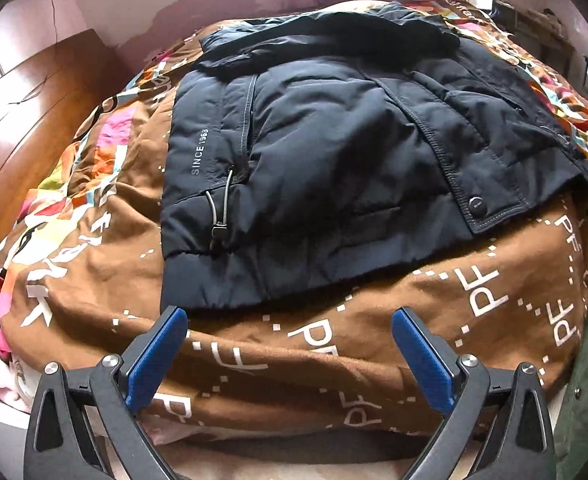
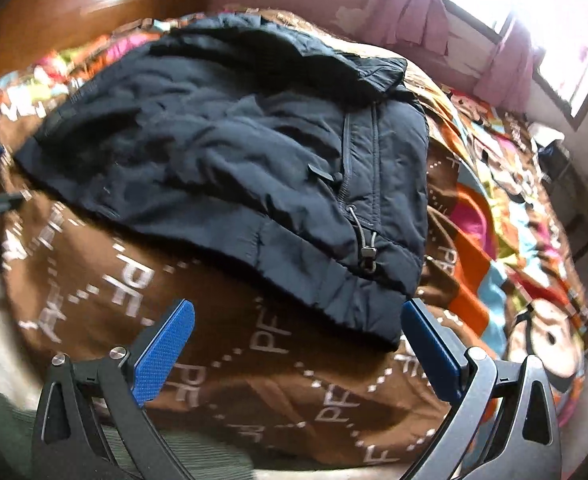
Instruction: Fold large clothes
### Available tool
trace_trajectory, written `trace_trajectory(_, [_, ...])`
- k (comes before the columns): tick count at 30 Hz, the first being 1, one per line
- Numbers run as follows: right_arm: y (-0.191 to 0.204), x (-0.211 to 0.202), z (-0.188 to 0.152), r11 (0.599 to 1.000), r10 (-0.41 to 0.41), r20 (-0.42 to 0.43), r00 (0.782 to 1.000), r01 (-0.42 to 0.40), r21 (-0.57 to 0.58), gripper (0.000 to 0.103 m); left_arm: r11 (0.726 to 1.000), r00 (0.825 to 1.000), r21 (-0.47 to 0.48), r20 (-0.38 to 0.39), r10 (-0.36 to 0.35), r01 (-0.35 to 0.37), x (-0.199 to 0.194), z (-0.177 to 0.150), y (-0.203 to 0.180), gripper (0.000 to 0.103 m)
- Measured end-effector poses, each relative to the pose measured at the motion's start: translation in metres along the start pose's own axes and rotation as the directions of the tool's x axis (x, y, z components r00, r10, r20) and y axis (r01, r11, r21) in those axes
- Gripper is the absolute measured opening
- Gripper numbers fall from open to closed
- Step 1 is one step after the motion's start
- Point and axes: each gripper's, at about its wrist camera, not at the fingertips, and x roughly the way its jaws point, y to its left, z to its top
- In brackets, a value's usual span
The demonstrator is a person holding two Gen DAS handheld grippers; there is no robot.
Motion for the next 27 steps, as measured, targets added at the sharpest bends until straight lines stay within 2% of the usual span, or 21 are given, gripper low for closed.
trace_trajectory(4, [0.004,0.018,0.007,0.998,-0.04,-0.008,0.999,0.039,-0.049,0.101,0.997,0.998,-0.058,0.015,-0.057,0.058,0.002,0.0,0.007,0.103])
trace_trajectory(6, [0.006,0.026,0.009,0.997,-0.05,-0.005,0.999,0.05,-0.058,0.101,0.995,0.998,-0.08,0.03,-0.059,0.061,0.004,-0.001,0.011,0.103])
trace_trajectory(10, [0.01,0.036,0.007,0.998,-0.061,0.02,0.998,0.061,0.021,0.101,0.988,0.992,-0.153,0.125,-0.006,0.025,0.002,-0.009,0.016,0.103])
trace_trajectory(12, [0.011,0.037,0.004,0.996,-0.076,0.032,0.997,0.074,0.043,0.101,0.986,0.989,-0.165,0.148,0.023,0.001,-0.001,-0.01,0.016,0.103])
trace_trajectory(15, [0.017,0.035,0.005,0.993,-0.118,0.066,0.991,0.116,0.031,0.101,0.986,0.983,-0.164,0.184,0.02,0.011,-0.006,-0.009,0.017,0.103])
trace_trajectory(19, [0.021,0.038,0.005,0.989,-0.149,0.101,0.984,0.147,0.024,0.101,0.989,0.988,-0.147,0.153,0.012,0.011,0.002,-0.011,0.012,0.103])
trace_trajectory(22, [0.018,0.038,0.005,0.989,-0.148,0.109,0.983,0.145,0.039,0.102,0.992,0.993,-0.11,0.109,-0.055,0.067,0.011,-0.011,0.006,0.103])
trace_trajectory(27, [0.019,0.037,0.004,0.982,-0.189,0.124,0.974,0.186,0.041,0.101,0.994,0.993,-0.093,0.105,-0.049,0.059,0.013,-0.011,0.002,0.103])
